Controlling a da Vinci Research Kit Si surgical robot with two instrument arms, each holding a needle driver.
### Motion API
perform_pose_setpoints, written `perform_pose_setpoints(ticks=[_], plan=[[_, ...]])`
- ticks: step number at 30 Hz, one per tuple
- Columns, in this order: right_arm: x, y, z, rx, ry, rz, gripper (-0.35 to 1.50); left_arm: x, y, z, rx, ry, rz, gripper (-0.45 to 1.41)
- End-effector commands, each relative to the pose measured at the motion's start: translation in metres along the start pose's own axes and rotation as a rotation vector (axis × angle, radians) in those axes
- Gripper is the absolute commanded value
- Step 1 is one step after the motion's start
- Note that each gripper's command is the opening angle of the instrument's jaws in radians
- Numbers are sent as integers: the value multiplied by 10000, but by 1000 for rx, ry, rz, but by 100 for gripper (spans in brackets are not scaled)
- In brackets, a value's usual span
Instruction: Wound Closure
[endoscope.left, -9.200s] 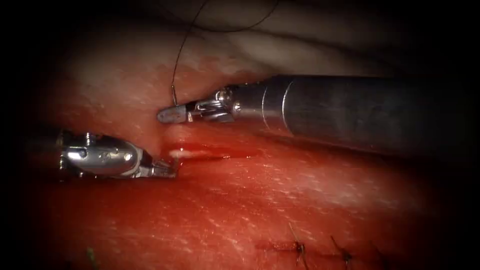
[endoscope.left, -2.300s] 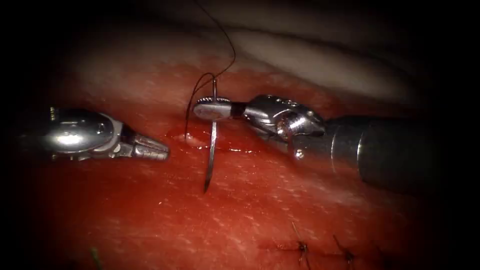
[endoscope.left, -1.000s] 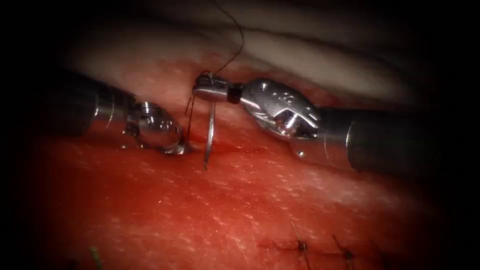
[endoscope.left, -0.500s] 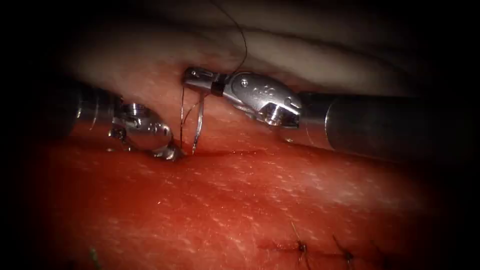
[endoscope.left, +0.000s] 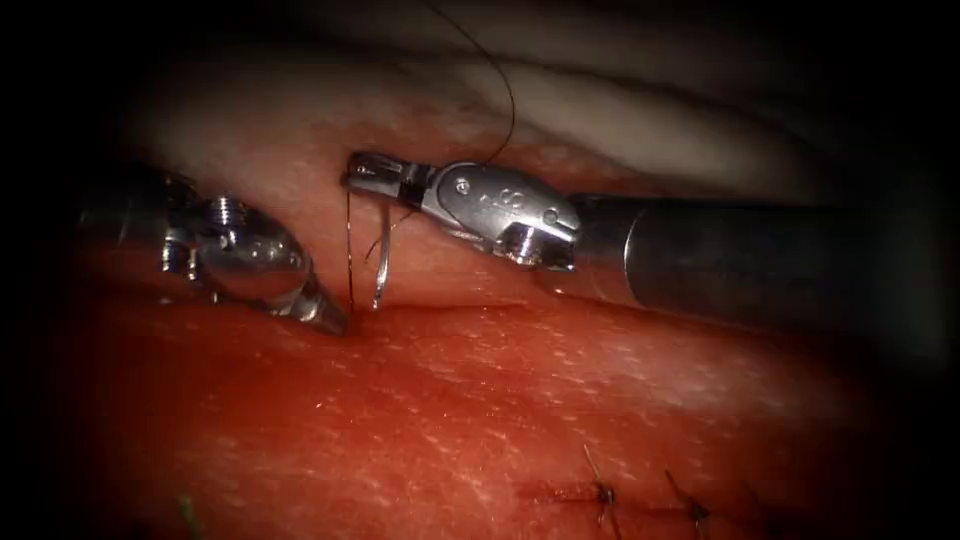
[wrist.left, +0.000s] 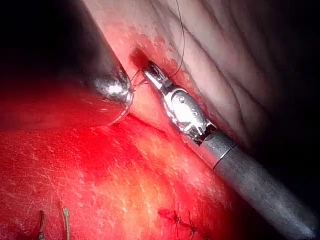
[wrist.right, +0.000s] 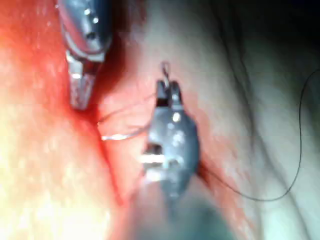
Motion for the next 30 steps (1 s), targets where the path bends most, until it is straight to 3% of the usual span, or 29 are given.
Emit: perform_pose_setpoints(ticks=[1, 11, 23, 30], plan=[[-1, 1, 10, 0, 4, -2, -35, 1, 5, 9, -1, 0, 3, -35], [-1, -3, 15, -2, -2, 22, -35, 0, 32, 20, 9, 8, 16, -35], [0, -8, 14, 10, 10, 164, -35, -10, 36, 21, 10, 15, 24, -35], [-1, 0, 3, 37, -26, 194, -35, -13, 37, 23, 12, 14, 27, -35]])
